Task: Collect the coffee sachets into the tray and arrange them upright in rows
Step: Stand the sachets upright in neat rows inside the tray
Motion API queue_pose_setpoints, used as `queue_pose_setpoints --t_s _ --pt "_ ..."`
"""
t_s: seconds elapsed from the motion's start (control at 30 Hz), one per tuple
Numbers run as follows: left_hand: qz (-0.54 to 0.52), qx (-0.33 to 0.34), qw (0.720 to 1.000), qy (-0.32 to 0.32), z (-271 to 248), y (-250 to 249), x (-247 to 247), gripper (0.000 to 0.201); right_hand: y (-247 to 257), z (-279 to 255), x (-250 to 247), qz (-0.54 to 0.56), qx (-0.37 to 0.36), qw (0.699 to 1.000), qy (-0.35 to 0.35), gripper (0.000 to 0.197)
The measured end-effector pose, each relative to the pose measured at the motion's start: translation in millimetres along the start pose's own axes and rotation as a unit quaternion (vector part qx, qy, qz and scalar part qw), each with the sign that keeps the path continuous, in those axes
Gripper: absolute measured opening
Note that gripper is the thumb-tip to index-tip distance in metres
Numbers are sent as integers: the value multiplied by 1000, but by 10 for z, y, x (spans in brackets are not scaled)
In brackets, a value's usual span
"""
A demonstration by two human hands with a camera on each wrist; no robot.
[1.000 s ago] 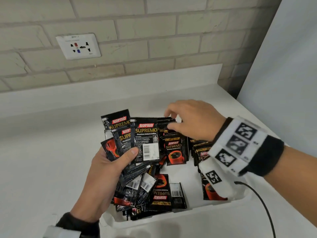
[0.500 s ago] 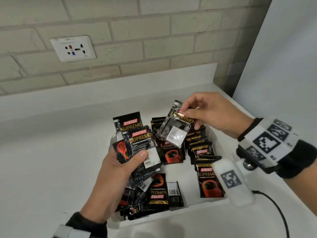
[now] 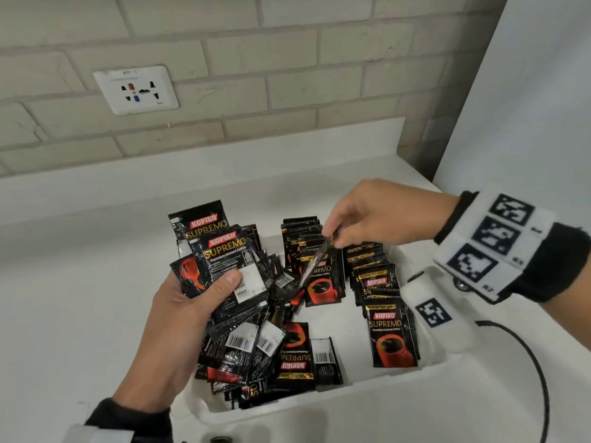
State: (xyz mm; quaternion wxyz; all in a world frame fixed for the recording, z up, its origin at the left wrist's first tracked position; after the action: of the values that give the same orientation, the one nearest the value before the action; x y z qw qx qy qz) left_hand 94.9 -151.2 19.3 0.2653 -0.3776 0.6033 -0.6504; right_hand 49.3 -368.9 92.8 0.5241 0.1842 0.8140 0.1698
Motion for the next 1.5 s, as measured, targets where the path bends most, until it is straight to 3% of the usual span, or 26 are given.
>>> queue_pose_setpoints --t_s 0.07,0.17,0.23,0.7,0.9,1.03,1.1,1.2,1.5 --pt "10 -5 1000 5 -9 3 13 87 72 75 75 -78 10 997 28 16" --pt "11 -15 1000 3 -4 33 18 49 113 212 166 -184 30 982 30 25" --pt "9 -22 1000 0 -9 50 33 36 108 309 227 -217 41 975 22 29" --pt "9 -28 999 14 21 104 49 35 15 622 413 -319 43 947 -12 28" --pt "15 -30 999 22 32 120 91 36 15 480 227 -238 50 969 -51 29" --pt "14 -28 998 49 39 129 191 46 78 335 54 -11 2 997 -79 27" --pt "17 -22 998 64 44 129 264 54 159 285 72 101 -38 992 -65 33" --pt "10 -15 997 79 47 119 379 43 240 269 220 186 -58 981 -20 33" --pt "-74 -25 991 112 14 176 423 63 125 258 277 328 -65 942 -11 18"
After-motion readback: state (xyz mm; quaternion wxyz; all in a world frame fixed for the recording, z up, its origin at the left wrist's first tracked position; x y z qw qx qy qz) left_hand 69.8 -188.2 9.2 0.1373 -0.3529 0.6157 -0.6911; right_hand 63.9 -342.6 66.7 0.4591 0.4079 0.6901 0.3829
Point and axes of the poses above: each hand's wrist, its own z-axis towards the middle knuckle, its own x-axis out of the palm, y = z × x, the point moved 5 cm from there along z, towards the middle knuckle, and after that the axes turned 13 degrees about y, right-handed, at the moved point
